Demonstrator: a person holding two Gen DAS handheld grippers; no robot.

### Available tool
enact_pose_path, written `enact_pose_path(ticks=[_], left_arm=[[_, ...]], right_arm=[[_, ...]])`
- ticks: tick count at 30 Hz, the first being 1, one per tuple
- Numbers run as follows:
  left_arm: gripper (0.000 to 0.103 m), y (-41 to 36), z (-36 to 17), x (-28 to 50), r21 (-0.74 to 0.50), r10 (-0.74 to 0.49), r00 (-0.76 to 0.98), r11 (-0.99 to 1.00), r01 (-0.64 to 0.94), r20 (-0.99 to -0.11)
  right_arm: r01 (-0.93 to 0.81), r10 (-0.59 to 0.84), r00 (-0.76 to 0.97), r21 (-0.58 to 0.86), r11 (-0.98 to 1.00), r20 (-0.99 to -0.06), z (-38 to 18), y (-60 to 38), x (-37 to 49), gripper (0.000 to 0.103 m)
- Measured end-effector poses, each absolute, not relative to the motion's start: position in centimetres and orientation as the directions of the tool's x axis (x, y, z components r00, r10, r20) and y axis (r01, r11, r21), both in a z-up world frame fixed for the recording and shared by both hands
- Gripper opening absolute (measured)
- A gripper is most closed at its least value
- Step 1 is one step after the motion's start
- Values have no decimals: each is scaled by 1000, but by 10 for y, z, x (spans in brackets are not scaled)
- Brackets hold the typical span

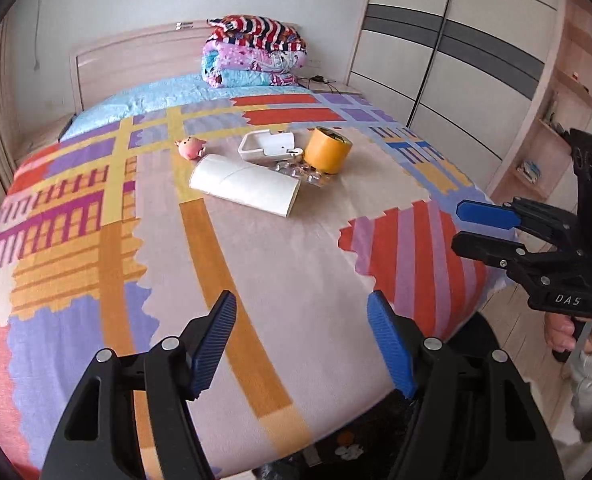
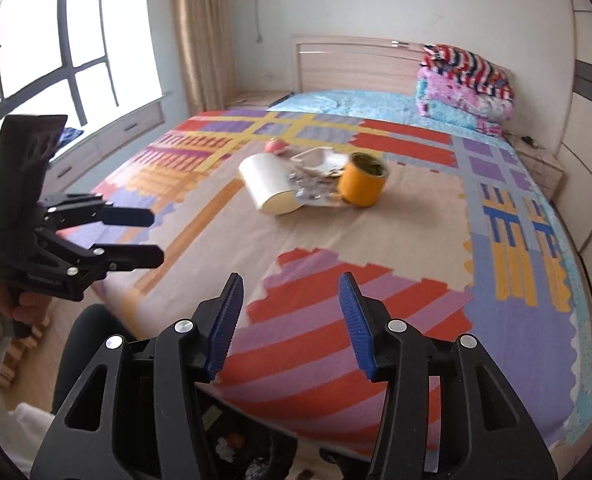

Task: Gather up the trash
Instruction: 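Grasp the white paper tube with the left tool while the right tool grasps the yellow tape roll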

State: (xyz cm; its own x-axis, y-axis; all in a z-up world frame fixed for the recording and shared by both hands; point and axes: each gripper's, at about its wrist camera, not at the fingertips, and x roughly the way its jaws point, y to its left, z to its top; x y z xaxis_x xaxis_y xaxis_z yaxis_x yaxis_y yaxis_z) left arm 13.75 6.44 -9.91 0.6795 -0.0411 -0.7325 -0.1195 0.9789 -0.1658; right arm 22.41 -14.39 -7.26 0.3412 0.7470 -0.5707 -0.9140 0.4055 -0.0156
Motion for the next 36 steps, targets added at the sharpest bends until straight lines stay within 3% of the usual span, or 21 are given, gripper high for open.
enact_pose_path(ticks=[5,9,19,25,33,36], left_arm=[[65,68,-104,161,-153,-4,673,975,-161,-740],[65,72,-107,178,-130,40,670,971,-202,-741],[65,81,-113,213,-143,76,672,954,-265,-737],[65,78,-122,229,-57,165,642,949,-311,-749],[65,88,-133,238,-80,197,640,923,-377,-743],[65,85,-136,243,-33,238,621,919,-393,-747]], right_arm=[[-903,751,355,3,430,-557,-65,-132,240,49],[-893,755,352,43,448,-553,-62,-121,257,60],[-868,758,330,135,478,-563,-62,-83,304,60],[-850,752,315,180,495,-578,-70,-63,326,60],[-833,748,341,186,521,-570,-73,-49,339,65],[-815,752,343,219,536,-562,-73,-45,346,65]])
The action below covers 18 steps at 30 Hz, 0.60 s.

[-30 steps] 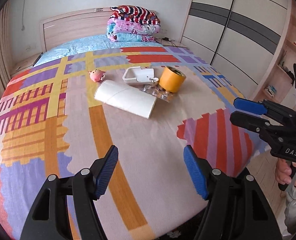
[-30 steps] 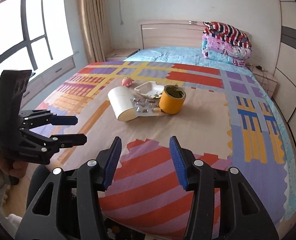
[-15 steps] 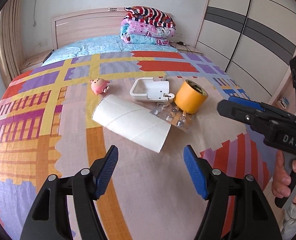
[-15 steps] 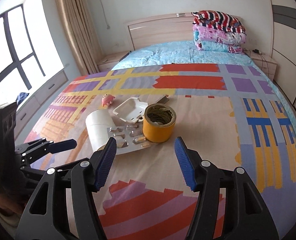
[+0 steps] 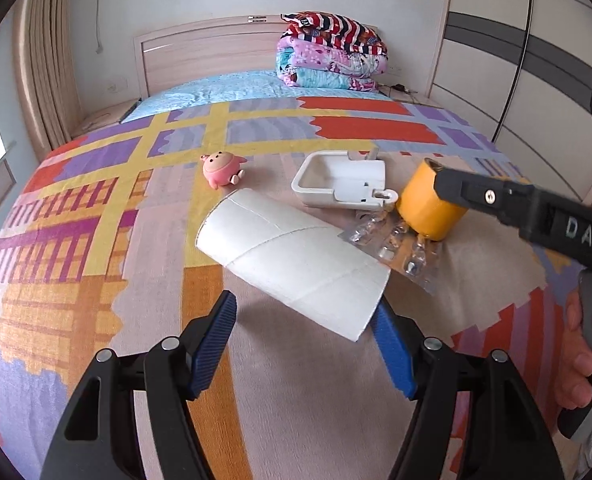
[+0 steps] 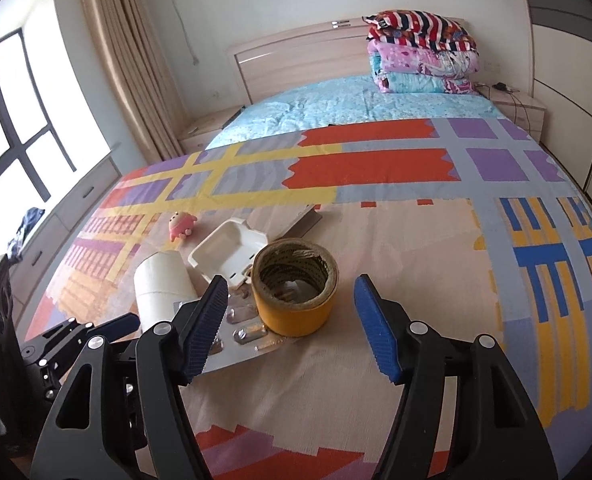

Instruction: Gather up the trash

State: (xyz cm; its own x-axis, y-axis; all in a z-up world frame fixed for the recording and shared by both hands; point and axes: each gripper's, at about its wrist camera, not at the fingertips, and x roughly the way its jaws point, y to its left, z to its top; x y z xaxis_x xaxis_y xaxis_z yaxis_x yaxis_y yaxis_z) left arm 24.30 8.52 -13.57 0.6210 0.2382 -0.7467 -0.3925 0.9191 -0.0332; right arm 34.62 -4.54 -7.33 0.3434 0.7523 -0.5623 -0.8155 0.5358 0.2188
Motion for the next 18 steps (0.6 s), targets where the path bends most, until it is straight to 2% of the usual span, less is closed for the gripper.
enact_pose_path(ticks=[4,6,7,8,11,18], left_arm=[[64,87,-137,246,-49,237,626,914,-403,-743],[47,88,-136,243,-44,247,631,912,-408,-735],[29,90,-137,242,-24,274,619,903,-429,-736],[23,92,-136,239,-26,285,618,896,-444,-732],[16,98,-135,230,-31,302,628,887,-462,-717],[10,106,-125,211,11,363,637,874,-487,-680]], right_arm=[[-805,761,332,252,536,-558,-75,-40,352,65],[-799,754,327,259,542,-569,-79,-38,354,64],[-794,756,317,277,542,-573,-81,-39,355,52],[-791,760,309,289,539,-572,-82,-40,355,48],[-795,756,322,271,542,-569,-83,-42,349,47],[-804,760,323,260,534,-564,-81,-50,339,47]])
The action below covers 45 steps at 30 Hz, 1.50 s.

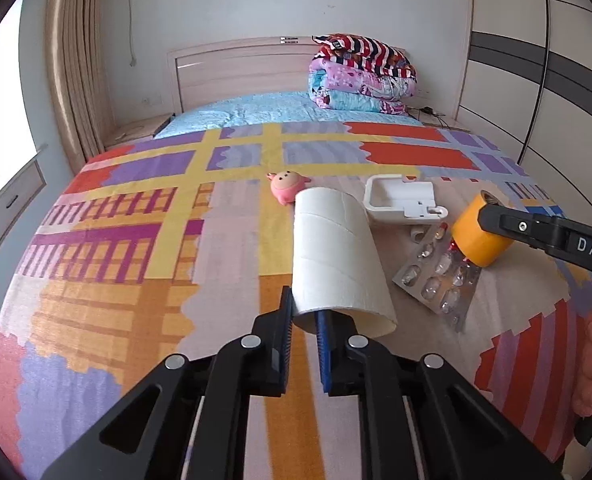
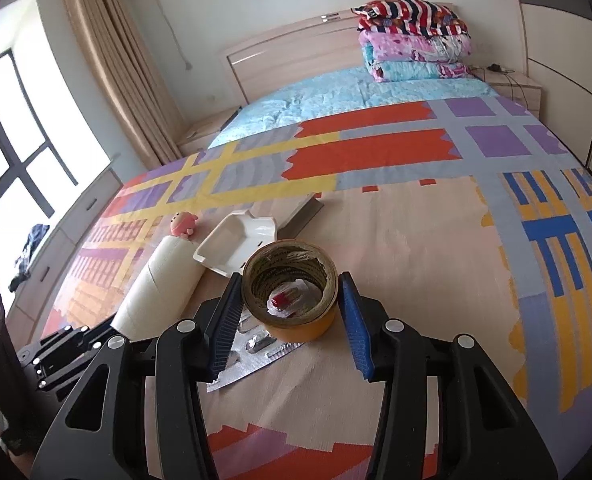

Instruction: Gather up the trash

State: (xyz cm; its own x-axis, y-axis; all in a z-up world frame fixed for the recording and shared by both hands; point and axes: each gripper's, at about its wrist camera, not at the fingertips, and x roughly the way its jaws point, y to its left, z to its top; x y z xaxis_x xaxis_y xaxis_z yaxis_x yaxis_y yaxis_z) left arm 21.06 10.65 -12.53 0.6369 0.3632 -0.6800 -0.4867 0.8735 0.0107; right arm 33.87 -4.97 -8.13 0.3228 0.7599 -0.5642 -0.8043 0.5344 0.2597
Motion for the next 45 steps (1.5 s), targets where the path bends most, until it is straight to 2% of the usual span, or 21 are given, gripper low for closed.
enact_pose_path(ticks=[8,24,33,45], left_arm=[[5,108,-109,183,1,389,673,866,-500,-629],[2,66,-69,116,8,331,776,922,-388,-537],[2,44,-56,71,-17,260,817,950,-312,-515],[2,10,-65,9,-46,119,822,984,-174,-557]], right_arm=[[-826,765,334,221,519,-550,-75,-67,318,47],[-870,796,330,165,465,-508,-57,-116,253,47],[-899,799,301,123,419,-520,-60,-137,214,47],[-923,782,246,107,369,-573,-87,-179,168,47]])
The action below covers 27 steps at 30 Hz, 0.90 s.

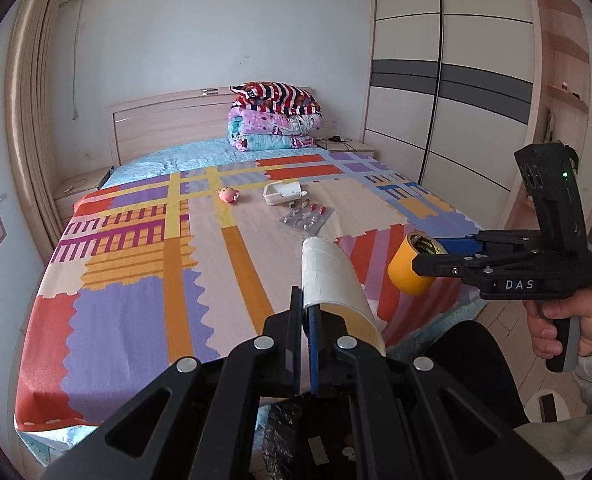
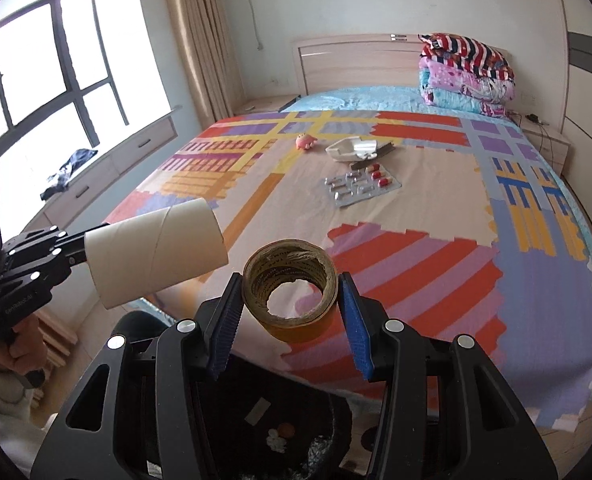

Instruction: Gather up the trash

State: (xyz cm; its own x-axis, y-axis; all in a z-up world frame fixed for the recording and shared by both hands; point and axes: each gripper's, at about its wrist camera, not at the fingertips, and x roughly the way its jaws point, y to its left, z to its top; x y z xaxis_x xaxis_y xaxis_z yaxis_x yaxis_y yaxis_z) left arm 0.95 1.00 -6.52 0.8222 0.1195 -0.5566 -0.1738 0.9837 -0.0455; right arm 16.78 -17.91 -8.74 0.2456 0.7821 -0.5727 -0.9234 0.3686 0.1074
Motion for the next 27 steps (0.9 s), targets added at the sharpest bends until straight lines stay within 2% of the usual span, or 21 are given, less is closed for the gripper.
enact_pose_path(ticks=[4,14,19,27], left_arm=[[2,0,-78,-1,-66,46,801,992,-106,-596],[2,-18,-146,1,-89,-67,684,996,4,-727],[2,-13,-202,9,-107,-84,571,994,-8,-817],[2,-10,-250,22,-130,-101,466,991,-31,-879]], right_arm=[[-930,760,264,53,365,-594,-107,-189,153,47],[-937,660,135,121,327,-739,-181,-190,151,47],[-935,600,100,131,329,-793,-218,-187,150,47],[-929,531,42,162,332,-846,-260,-173,149,47]])
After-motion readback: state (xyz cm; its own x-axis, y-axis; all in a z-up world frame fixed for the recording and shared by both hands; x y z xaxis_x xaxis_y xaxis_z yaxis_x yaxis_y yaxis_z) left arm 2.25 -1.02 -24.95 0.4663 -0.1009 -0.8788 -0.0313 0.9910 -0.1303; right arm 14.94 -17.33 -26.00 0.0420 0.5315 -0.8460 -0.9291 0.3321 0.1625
